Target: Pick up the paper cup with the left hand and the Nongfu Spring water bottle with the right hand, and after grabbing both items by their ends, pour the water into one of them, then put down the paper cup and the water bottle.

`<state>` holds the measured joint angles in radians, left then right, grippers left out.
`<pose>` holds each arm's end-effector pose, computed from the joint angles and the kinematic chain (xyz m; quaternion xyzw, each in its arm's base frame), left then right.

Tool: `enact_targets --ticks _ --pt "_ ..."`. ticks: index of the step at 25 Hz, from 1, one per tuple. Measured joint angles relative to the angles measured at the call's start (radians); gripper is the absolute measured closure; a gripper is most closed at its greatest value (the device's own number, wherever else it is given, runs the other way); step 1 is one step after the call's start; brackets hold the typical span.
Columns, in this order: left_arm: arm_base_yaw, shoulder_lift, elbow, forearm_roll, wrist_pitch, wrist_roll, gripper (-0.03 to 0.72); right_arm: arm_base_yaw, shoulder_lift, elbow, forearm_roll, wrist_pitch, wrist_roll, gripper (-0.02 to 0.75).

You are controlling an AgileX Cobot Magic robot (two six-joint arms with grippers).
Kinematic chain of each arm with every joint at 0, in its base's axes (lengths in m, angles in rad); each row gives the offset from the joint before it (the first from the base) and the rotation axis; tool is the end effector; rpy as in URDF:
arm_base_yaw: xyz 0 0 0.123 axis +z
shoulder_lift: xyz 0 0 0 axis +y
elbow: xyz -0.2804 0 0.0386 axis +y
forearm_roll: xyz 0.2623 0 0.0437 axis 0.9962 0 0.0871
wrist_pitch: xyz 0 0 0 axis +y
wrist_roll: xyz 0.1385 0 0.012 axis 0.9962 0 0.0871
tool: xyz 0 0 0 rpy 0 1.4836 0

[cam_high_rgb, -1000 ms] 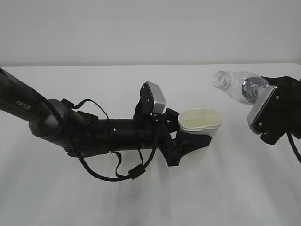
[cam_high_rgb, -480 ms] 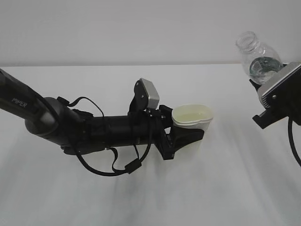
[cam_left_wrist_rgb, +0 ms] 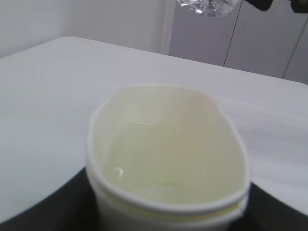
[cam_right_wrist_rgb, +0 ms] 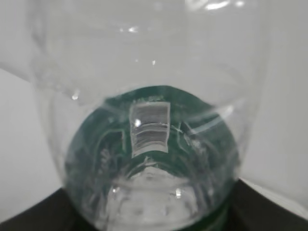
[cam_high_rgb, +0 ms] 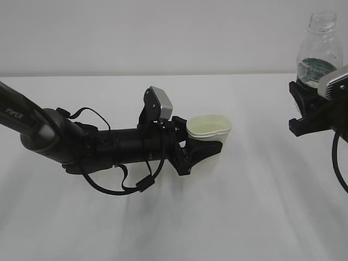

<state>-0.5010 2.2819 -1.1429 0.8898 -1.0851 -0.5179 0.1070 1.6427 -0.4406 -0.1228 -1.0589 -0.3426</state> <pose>0.3586 -0.3052 0.0723 0.4079 0.6310 -0.4214 0.5078 0.3284 0.0502 0.1627 -0.2188 0.6939 -0.0625 0.6831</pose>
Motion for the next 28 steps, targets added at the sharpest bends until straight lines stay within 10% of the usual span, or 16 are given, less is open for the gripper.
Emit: enact_targets --ticks 28 --pt "0.059 0.0 0.0 0.011 -0.02 0.017 0.259 0.0 0.212 -0.086 -0.002 -0.064 0.343 0.354"
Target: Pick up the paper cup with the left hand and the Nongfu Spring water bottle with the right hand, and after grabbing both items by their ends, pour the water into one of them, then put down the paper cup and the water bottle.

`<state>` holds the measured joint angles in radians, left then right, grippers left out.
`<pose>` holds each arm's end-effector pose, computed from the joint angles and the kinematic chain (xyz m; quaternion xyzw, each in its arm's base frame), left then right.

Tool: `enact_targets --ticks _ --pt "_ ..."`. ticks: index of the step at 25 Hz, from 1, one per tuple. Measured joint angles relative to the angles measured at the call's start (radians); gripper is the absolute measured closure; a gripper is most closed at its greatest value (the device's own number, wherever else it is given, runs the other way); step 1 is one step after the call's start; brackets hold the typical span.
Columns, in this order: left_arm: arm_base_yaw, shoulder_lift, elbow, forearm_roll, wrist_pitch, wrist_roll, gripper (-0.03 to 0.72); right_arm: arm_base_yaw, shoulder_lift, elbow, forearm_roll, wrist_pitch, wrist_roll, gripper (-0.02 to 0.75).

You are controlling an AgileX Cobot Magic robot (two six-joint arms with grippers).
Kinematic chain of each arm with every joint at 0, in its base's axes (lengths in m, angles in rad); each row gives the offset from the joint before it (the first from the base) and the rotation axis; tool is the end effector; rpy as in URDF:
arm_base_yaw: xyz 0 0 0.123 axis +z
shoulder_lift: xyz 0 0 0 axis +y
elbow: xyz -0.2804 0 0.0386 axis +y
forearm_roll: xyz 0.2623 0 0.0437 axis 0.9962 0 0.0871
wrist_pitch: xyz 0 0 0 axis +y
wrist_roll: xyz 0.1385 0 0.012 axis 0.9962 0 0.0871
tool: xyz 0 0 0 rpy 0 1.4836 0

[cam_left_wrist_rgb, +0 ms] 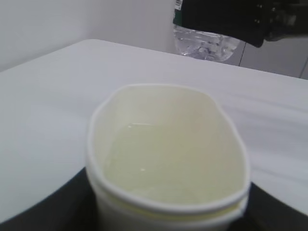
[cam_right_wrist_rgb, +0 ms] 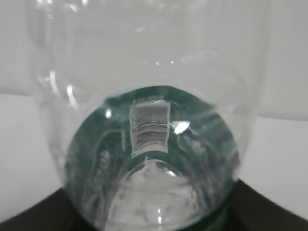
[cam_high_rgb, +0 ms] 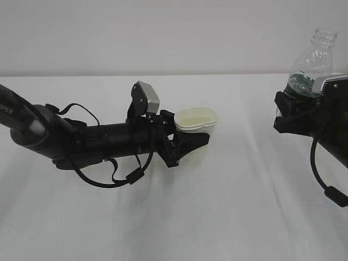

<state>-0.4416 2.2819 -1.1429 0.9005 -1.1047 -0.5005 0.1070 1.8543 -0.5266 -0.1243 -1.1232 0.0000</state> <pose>0.3740 -0.2844 0.0742 0.3982 0.6316 -0.4084 0.5251 0.3545 0.0537 0.1207 -0.0971 0.7418 0.0594 0.6609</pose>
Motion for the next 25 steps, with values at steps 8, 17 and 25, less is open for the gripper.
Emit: enact_targets --ticks 8,17,25 --pt "0.006 0.0 0.0 0.029 -0.009 0.0 0.259 0.0 0.116 -0.087 -0.057 0.0 0.03 0.354" --pt "0.016 0.0 0.0 0.031 -0.009 0.0 0.259 0.0 0.226 -0.156 -0.083 0.0 0.058 0.354" --pt "0.03 0.0 0.0 0.031 -0.009 0.0 0.259 0.0 0.285 -0.224 -0.089 0.0 0.095 0.354"
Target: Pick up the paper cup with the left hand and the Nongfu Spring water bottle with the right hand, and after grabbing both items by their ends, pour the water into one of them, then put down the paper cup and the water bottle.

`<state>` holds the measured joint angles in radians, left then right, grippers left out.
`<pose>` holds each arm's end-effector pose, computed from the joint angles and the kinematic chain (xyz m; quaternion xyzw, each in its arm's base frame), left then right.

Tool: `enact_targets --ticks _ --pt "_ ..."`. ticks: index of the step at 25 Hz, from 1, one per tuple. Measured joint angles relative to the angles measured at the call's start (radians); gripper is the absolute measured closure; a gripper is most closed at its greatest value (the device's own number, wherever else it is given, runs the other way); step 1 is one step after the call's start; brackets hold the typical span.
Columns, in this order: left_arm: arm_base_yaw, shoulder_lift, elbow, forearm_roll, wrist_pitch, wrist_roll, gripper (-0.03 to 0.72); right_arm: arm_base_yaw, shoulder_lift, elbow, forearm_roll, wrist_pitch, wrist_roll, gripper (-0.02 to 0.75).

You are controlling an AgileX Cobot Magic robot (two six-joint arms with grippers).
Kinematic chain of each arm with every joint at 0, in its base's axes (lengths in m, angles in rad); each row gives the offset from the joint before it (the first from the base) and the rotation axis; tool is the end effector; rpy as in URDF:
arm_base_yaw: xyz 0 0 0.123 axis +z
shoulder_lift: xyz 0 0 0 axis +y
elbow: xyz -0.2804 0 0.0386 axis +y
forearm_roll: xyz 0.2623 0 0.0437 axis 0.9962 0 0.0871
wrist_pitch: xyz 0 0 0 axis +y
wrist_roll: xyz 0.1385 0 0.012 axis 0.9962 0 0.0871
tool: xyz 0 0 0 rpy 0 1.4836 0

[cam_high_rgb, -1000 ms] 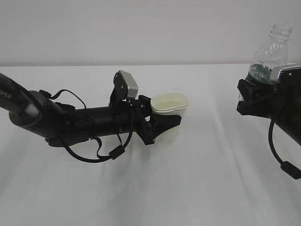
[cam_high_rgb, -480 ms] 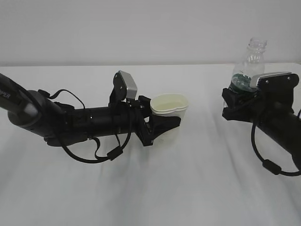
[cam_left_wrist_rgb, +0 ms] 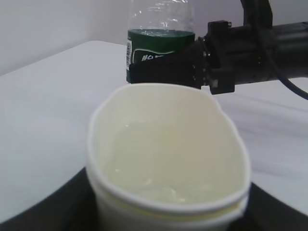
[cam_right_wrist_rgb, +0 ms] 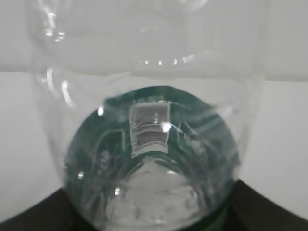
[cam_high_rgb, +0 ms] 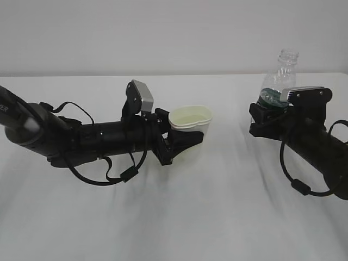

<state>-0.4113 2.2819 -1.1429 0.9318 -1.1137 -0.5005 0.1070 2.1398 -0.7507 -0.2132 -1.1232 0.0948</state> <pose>0.3787 -0.2744 0.0738 0.4018 0.6304 -0.4048 0.5266 0.4029 0.0699 0.0628 -0.1015 0.7624 0.1081 0.6299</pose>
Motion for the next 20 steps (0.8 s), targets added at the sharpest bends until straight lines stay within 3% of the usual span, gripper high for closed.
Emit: enact_targets --ticks 20 --pt "0.0 0.0 -0.002 0.019 0.0 0.0 0.259 0.0 0.072 -0.023 -0.04 -0.001 0.002 0.354"
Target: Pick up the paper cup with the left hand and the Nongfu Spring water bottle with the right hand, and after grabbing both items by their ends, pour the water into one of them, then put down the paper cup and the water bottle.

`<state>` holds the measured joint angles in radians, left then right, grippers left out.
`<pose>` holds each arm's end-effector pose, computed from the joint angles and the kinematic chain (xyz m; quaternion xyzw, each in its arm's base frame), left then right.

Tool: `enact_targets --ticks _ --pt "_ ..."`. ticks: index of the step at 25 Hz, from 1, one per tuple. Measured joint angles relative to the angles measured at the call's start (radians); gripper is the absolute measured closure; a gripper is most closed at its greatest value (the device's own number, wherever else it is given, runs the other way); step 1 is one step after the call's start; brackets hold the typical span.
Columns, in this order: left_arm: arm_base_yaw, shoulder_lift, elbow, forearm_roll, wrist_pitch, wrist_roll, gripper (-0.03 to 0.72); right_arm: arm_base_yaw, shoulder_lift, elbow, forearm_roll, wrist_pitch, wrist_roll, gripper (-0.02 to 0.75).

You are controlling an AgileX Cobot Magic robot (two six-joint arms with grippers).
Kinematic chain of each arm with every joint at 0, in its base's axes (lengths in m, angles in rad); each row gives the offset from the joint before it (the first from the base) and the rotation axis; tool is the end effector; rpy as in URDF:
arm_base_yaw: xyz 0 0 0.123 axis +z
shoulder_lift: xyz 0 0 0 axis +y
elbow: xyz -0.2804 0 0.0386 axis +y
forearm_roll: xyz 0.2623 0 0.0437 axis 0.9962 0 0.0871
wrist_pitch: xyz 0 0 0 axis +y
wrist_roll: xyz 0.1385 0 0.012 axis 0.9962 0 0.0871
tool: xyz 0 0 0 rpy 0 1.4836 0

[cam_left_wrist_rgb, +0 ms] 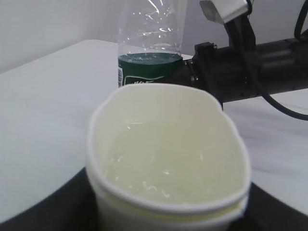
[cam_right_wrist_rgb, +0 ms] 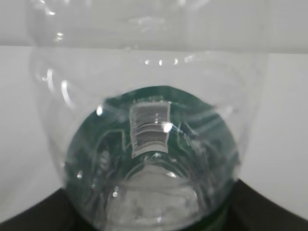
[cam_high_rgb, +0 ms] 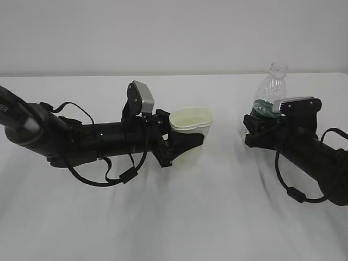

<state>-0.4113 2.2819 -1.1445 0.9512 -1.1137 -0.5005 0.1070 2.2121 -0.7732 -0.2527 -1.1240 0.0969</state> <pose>0.3769 -0.2751 0.0733 0.4103 0.6273 -0.4055 0.5231 0.4023 0.0747 0.0380 -0.1173 0.7760 0.1176 0.6084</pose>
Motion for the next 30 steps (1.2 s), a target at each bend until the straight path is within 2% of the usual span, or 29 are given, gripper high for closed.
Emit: enact_targets --ticks 30 --pt "0.0 0.0 0.0 0.011 0.0 0.0 0.259 0.0 0.0 0.023 -0.006 0.0 -0.048 0.354"
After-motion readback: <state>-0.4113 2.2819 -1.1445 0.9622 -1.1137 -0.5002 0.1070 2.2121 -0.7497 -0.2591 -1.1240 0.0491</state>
